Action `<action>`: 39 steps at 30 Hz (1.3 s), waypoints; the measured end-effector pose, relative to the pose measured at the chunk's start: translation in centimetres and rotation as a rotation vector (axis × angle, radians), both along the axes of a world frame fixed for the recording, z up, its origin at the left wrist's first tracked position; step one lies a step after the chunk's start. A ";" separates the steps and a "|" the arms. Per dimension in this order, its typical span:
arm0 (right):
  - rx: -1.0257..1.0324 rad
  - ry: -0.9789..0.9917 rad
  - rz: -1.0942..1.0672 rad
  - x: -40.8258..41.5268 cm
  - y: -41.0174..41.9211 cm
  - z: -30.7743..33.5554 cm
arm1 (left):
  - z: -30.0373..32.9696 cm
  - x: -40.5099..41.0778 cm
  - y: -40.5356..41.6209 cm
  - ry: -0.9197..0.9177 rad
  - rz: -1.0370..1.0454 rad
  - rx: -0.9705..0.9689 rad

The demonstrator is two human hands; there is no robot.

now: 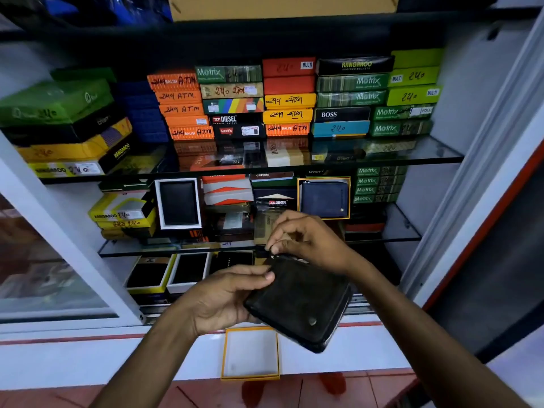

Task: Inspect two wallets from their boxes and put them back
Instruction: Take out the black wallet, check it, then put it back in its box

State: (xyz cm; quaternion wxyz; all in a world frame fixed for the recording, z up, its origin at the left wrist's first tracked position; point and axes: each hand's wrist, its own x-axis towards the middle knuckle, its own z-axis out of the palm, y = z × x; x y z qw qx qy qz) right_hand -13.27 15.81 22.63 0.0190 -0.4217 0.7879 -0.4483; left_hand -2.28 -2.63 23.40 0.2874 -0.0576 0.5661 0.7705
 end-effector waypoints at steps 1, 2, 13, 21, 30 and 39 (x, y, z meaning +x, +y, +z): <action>-0.021 -0.027 -0.014 -0.2 -0.1 -0.4 | 0.0 0.1 0.0 0.004 0.009 0.007; -0.039 -0.050 -0.053 -0.2 0.1 -0.8 | 0.0 0.2 -0.1 0.011 0.024 0.015; -0.445 -0.789 -0.335 6.7 4.1 0.9 | 0.5 1.6 -0.9 0.074 0.356 0.066; -0.304 -0.388 -0.261 7.2 5.0 0.7 | -0.3 2.3 -1.8 0.633 0.425 -0.252; -0.305 0.200 -0.285 8.0 3.7 -5.3 | -6.0 3.7 -3.7 1.021 0.472 -0.476; -0.163 -0.540 -0.472 7.8 -0.8 -13.4 | -14.0 3.9 -5.4 0.348 0.658 -0.600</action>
